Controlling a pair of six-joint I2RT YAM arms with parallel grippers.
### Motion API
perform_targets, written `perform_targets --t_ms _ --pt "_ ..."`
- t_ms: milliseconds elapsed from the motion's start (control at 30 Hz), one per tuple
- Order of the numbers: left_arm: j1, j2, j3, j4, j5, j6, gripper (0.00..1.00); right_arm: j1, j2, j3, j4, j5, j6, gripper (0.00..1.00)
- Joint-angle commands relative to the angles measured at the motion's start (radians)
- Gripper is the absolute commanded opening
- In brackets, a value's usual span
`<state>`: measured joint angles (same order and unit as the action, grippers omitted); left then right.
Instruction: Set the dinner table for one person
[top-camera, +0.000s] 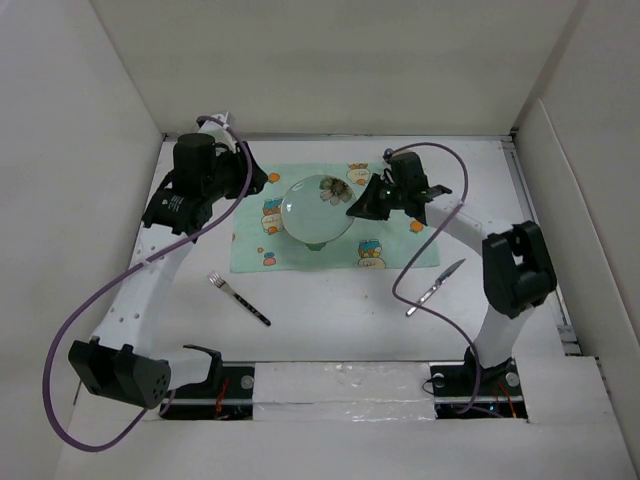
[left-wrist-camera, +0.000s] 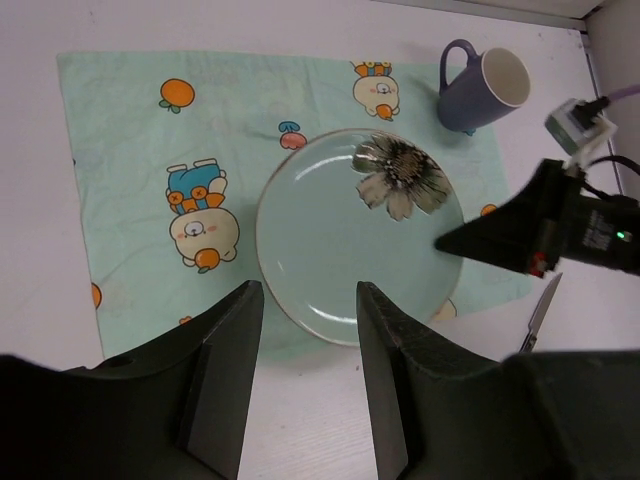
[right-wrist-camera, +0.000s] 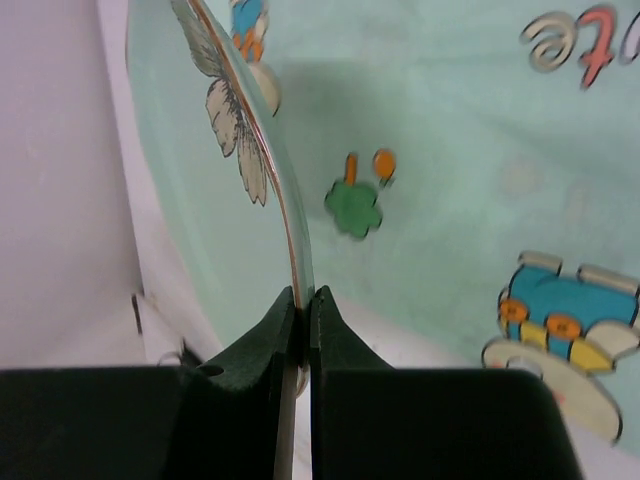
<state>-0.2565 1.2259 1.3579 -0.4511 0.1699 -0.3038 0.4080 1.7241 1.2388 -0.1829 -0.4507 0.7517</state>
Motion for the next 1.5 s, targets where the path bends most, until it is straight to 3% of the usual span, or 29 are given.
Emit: perform_targets --t_ms 0,200,467,533,567,667,867,1067,1233,1267,1300,1367,1467 --pt "-0.004 -0.011 -0.008 0.066 0.04 0.008 0.39 -0.011 0.055 0.128 0.151 0.024 0.107 0.0" --pt "-0.004 -0.014 -0.025 0.066 0.049 0.014 0.39 -0.02 0.169 0.206 0.154 0.058 0.143 0.0" --pt "-0.004 -0.014 -0.043 0.058 0.056 0.029 0.39 -0.011 0.224 0.113 0.191 0.107 0.172 0.0" --pt "-0.004 -0.011 -0.049 0.063 0.063 0.025 0.39 -0.002 0.235 0.102 0.188 0.122 0.169 0.06" --pt "-0.004 -0.011 -0.052 0.065 0.069 0.023 0.39 -0.001 0.25 0.1 0.154 0.127 0.166 0.16" --pt "-0.004 -0.009 -0.055 0.069 0.077 0.019 0.39 0.008 0.261 0.11 0.099 0.161 0.156 0.31" --pt "-0.004 -0.012 -0.065 0.071 0.086 0.012 0.39 0.018 0.218 0.149 0.013 0.201 0.137 0.51" --pt "-0.004 -0.04 -0.088 0.083 0.095 0.002 0.39 0.018 0.079 0.148 -0.134 0.296 0.051 0.61" --pt "-0.004 -0.074 -0.166 0.121 0.14 -0.02 0.39 -0.04 -0.153 -0.029 -0.202 0.355 -0.006 0.64" --pt "-0.004 -0.075 -0.178 0.124 0.148 -0.023 0.39 -0.049 -0.197 -0.063 -0.216 0.374 -0.008 0.56" --pt "-0.004 -0.081 -0.206 0.132 0.155 -0.026 0.39 -0.061 -0.243 -0.102 -0.231 0.398 -0.008 0.41" --pt "-0.004 -0.091 -0.23 0.138 0.174 -0.031 0.39 -0.07 -0.375 -0.197 -0.332 0.483 0.011 0.0" --pt "-0.004 -0.115 -0.269 0.153 0.186 -0.031 0.36 -0.08 -0.524 -0.325 -0.493 0.524 0.066 0.0"
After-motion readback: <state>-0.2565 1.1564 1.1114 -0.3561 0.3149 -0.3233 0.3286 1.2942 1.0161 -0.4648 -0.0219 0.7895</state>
